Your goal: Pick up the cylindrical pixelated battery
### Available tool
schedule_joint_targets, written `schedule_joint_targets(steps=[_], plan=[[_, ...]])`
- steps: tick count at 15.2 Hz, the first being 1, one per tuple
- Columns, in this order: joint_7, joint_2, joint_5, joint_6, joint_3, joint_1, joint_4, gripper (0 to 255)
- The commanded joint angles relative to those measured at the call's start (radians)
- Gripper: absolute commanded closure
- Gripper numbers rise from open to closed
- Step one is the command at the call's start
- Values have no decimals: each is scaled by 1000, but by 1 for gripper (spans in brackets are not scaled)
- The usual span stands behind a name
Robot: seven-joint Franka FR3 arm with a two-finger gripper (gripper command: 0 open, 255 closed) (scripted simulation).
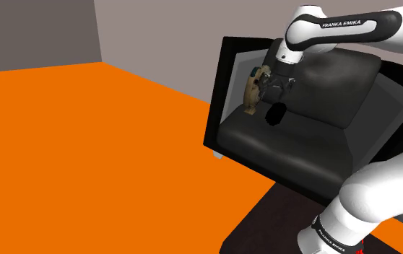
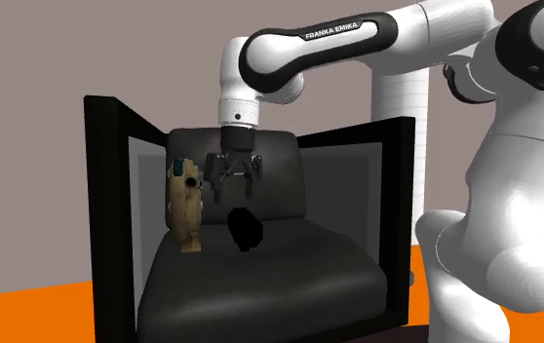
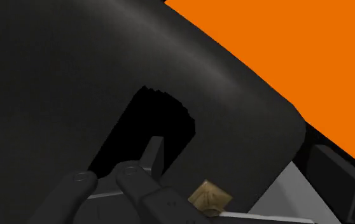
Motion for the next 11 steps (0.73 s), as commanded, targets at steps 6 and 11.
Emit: schedule_joint_targets(steps=[6,11], plan=[[249,147,-10,51,-57,-110,60,0],[352,190,-14,96,-86,-153,44,0]])
